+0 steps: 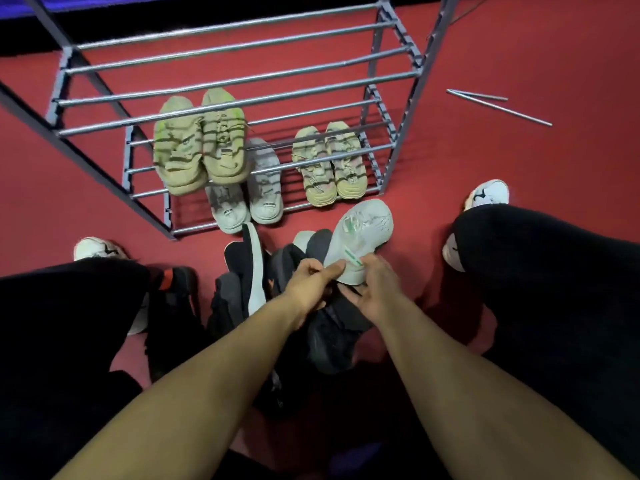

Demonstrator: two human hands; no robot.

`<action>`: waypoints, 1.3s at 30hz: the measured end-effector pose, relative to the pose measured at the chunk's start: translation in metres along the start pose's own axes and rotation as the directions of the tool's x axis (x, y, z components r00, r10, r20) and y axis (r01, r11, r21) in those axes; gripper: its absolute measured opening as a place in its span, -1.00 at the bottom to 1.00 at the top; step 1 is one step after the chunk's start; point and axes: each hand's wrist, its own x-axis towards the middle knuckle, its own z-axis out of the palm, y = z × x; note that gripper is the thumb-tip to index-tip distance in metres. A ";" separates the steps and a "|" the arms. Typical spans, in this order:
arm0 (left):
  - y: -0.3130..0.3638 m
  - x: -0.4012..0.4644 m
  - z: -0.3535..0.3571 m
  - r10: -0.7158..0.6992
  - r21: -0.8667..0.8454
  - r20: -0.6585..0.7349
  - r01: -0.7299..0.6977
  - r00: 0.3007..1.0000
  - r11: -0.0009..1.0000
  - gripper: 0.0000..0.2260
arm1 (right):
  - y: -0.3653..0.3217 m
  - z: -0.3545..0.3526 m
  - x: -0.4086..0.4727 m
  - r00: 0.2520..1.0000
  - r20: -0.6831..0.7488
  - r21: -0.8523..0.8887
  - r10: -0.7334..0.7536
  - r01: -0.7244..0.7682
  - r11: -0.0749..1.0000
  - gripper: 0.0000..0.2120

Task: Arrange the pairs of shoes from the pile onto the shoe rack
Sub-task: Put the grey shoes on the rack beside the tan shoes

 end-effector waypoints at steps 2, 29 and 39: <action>-0.004 0.009 0.020 0.167 0.132 0.005 -0.166 0.986 0.977 -0.74 | -0.010 -0.015 0.010 0.995 -0.080 0.057 -0.057 0.061 0.996 -0.61; 0.032 0.055 0.064 0.175 0.525 -0.144 -0.074 0.974 0.848 -0.81 | -0.044 -0.021 0.006 0.908 -0.405 0.197 -0.111 0.205 0.959 -0.81; 0.127 -0.053 -0.062 0.566 0.634 -0.050 -0.411 0.823 0.655 -0.87 | -0.043 0.013 -0.032 0.965 -0.187 0.242 -0.184 0.226 0.943 -0.77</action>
